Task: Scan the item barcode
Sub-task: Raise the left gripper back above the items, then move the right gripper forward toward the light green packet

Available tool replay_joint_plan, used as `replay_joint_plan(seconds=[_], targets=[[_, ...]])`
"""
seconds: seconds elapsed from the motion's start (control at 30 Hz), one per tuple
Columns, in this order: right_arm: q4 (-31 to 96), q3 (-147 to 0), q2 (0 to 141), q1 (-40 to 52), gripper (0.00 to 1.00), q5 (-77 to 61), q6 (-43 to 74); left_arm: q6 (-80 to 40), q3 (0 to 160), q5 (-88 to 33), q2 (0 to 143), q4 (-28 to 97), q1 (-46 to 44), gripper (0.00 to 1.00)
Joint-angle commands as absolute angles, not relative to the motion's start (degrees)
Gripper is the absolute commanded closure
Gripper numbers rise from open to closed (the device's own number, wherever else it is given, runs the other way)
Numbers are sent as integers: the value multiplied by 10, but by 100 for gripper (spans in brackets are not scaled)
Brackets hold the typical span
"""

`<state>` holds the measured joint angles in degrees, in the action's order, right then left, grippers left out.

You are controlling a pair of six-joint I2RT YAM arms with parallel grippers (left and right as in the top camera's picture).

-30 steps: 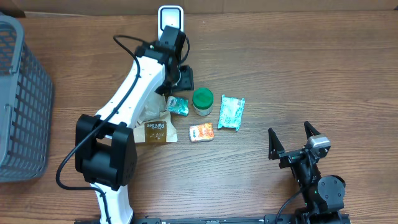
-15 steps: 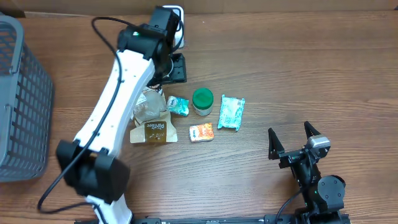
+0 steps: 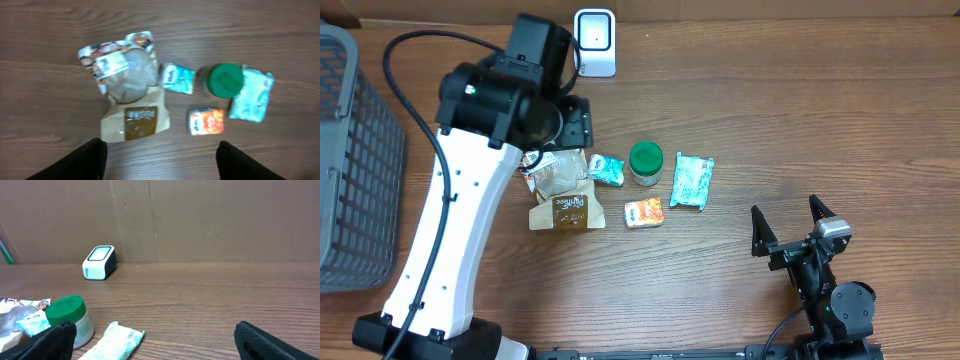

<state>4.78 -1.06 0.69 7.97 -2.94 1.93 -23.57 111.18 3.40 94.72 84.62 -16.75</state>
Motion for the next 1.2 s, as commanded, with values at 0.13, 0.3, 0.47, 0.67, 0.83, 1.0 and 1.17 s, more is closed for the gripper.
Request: replay_joint_plan(seconds=[0.13, 0.3, 0.47, 0.67, 0.83, 1.0, 1.17], targets=[[46, -5, 2, 78, 0, -26, 22, -215, 1121, 31, 945, 841, -69, 24], [46, -5, 2, 78, 0, -26, 22, -182, 1121, 31, 945, 830, -40, 18], [46, -5, 2, 78, 0, -26, 22, -143, 1120, 15, 947, 813, -9, 11], [39, -5, 2, 78, 0, -30, 22, -62, 1120, -43, 957, 810, 19, 4], [27, -5, 2, 78, 0, -98, 58, -62, 1119, -37, 965, 810, 23, 1], [41, -28, 4, 78, 0, -145, 92, -62, 1119, -12, 967, 809, 23, 0], [93, -118, 48, 78, 0, -147, 92, -62, 1119, -12, 967, 809, 23, 0]])
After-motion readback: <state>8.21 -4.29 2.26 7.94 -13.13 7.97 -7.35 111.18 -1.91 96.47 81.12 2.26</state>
